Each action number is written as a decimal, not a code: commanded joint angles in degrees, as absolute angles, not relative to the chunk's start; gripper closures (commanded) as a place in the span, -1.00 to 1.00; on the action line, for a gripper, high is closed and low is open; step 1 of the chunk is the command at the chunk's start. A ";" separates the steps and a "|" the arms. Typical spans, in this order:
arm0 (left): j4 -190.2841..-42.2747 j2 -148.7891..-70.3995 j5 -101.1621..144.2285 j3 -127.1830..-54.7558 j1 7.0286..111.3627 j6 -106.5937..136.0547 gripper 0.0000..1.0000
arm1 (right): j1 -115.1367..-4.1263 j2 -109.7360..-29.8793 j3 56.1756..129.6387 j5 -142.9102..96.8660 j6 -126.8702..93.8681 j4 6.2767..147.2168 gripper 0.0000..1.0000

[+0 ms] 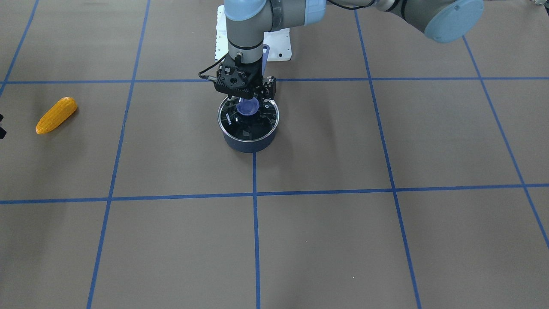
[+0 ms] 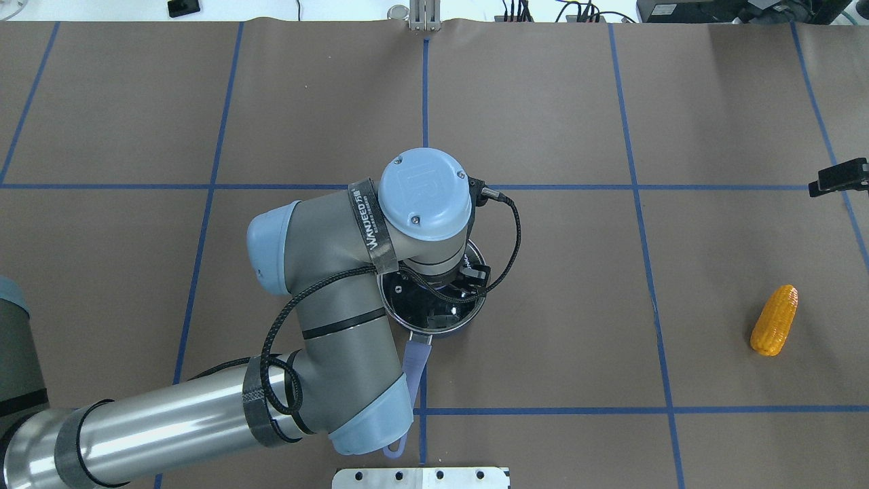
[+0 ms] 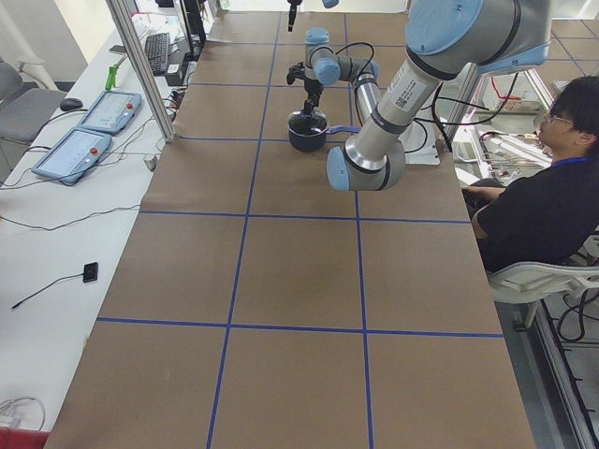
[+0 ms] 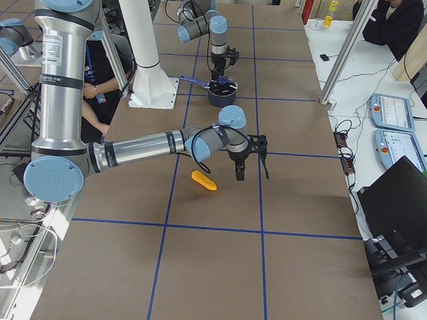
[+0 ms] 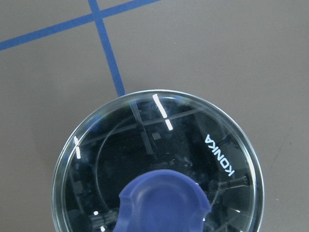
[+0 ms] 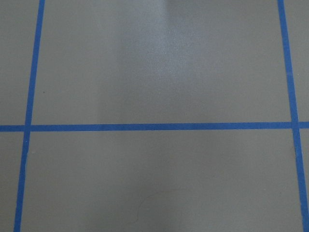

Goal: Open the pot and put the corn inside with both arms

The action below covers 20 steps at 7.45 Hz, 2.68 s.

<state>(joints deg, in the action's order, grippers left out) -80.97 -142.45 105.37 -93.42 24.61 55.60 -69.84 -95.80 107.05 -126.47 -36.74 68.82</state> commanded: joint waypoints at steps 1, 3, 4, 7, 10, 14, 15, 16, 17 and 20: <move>-82.79 -142.47 105.38 -92.20 24.70 55.55 -0.86 | -69.79 -95.80 107.05 -126.47 -36.74 68.82 -1.00; -82.71 -142.47 105.38 -92.37 24.70 55.72 -0.56 | -69.70 -95.80 107.05 -126.47 -36.74 68.82 -1.00; -82.62 -142.47 105.38 -92.63 24.70 55.72 -0.49 | -69.70 -95.80 106.96 -126.47 -36.74 68.82 -1.00; -82.53 -142.47 105.38 -93.07 25.22 55.72 -0.49 | -69.70 -95.80 106.96 -126.39 -36.74 68.82 -1.00; -82.62 -142.12 105.38 -92.99 25.22 55.64 -0.49 | -69.35 -95.80 106.96 -126.12 -36.74 68.82 -1.00; -82.53 -142.38 105.47 -94.47 25.22 55.72 0.58 | -69.26 -95.80 106.96 -126.12 -36.74 68.82 -1.00; -82.18 -142.12 105.38 -95.96 25.22 55.72 0.86 | -69.26 -95.80 107.05 -126.21 -36.74 68.82 -1.00; -81.74 -142.03 105.47 -98.15 25.49 55.72 1.00 | -69.26 -95.80 106.96 -126.21 -36.74 68.82 -1.00; -81.39 -141.51 105.64 -100.00 26.62 55.64 1.00 | -69.26 -95.80 106.96 -126.21 -36.74 68.82 -1.00; -79.28 -130.21 109.32 -112.11 33.19 47.87 1.00 | -68.56 -95.71 107.05 -126.30 -37.00 68.38 -1.00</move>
